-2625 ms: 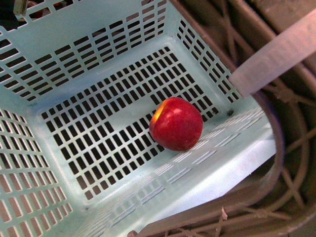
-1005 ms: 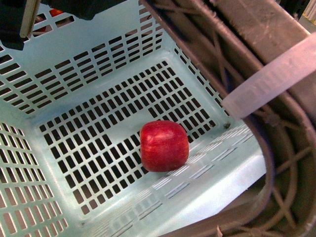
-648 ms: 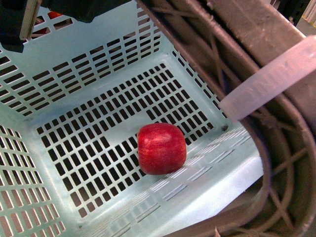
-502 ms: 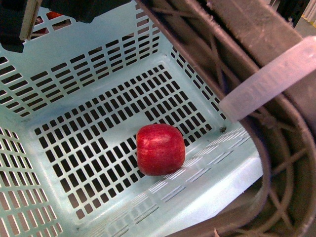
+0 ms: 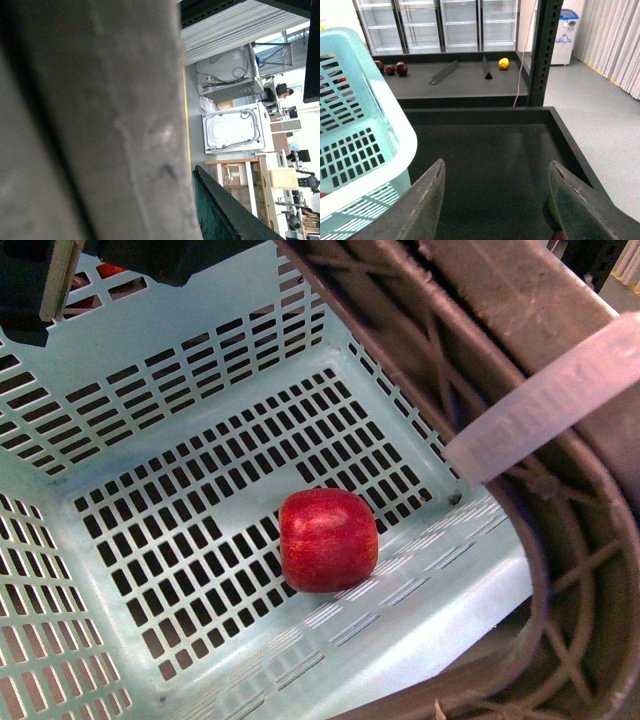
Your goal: Pick apple with right arm and hold basket with left
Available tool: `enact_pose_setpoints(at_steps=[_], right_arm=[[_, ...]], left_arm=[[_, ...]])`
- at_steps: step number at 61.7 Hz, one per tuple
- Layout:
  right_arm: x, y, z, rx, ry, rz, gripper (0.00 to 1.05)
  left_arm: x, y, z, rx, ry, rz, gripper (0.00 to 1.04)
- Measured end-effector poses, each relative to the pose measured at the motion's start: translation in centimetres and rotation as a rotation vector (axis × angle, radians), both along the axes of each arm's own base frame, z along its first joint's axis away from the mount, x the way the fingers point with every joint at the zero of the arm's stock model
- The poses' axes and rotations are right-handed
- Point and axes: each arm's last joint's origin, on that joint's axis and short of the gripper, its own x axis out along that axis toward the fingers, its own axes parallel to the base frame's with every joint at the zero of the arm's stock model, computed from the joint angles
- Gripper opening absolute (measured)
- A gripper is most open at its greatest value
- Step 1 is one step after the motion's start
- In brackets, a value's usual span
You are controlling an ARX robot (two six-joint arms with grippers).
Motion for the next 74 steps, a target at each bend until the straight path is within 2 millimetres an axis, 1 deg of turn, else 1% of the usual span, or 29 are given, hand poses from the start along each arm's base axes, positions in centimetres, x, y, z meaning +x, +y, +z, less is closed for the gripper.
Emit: enact_pose_setpoints(at_steps=[4,6,11,28,30,33,36,41,43,49,54,62,67,74], right_arm=[[0.0,0.0,0.0,0.0,0.0,0.0,0.95],[0.0,0.0,0.0,0.0,0.0,0.0,0.98],[0.0,0.0,0.0,0.0,0.0,0.0,0.95],[0.0,0.0,0.0,0.0,0.0,0.0,0.96],[0.0,0.0,0.0,0.0,0.0,0.0,0.96],[0.0,0.0,0.0,0.0,0.0,0.0,0.96],[0.0,0.0,0.0,0.0,0.0,0.0,0.96],[0.0,0.0,0.0,0.0,0.0,-0.001,0.96],[0.0,0.0,0.0,0.0,0.0,0.0,0.96],[0.0,0.0,0.0,0.0,0.0,0.0,0.96],[0.0,0.0,0.0,0.0,0.0,0.0,0.96],[0.0,0.0,0.0,0.0,0.0,0.0,0.96],[0.0,0.0,0.0,0.0,0.0,0.0,0.96],[0.0,0.0,0.0,0.0,0.0,0.0,0.96]], left_arm=[[0.0,0.0,0.0,0.0,0.0,0.0,0.32],[0.0,0.0,0.0,0.0,0.0,0.0,0.32],[0.0,0.0,0.0,0.0,0.0,0.0,0.32],[0.0,0.0,0.0,0.0,0.0,0.0,0.32],[0.0,0.0,0.0,0.006,0.001,0.027,0.32],[-0.1,-0.1,0.2,0.018,0.013,0.124,0.32],[0.0,0.2,0.3,0.007,0.011,0.277,0.32],[0.3,0.9,0.6,-0.006,-0.026,0.446,0.32],[0.4,1.2,0.8,-0.011,-0.035,0.473,0.32],[0.9,2.8,1.6,-0.066,-0.053,0.53,0.32],[1.4,4.3,1.4,-0.13,-0.022,0.55,0.32],[2.5,6.7,0.1,-0.154,0.033,0.587,0.32],[3.8,9.5,-1.5,-0.158,0.073,0.646,0.32],[5.0,12.1,-2.7,-0.201,0.082,0.744,0.32]])
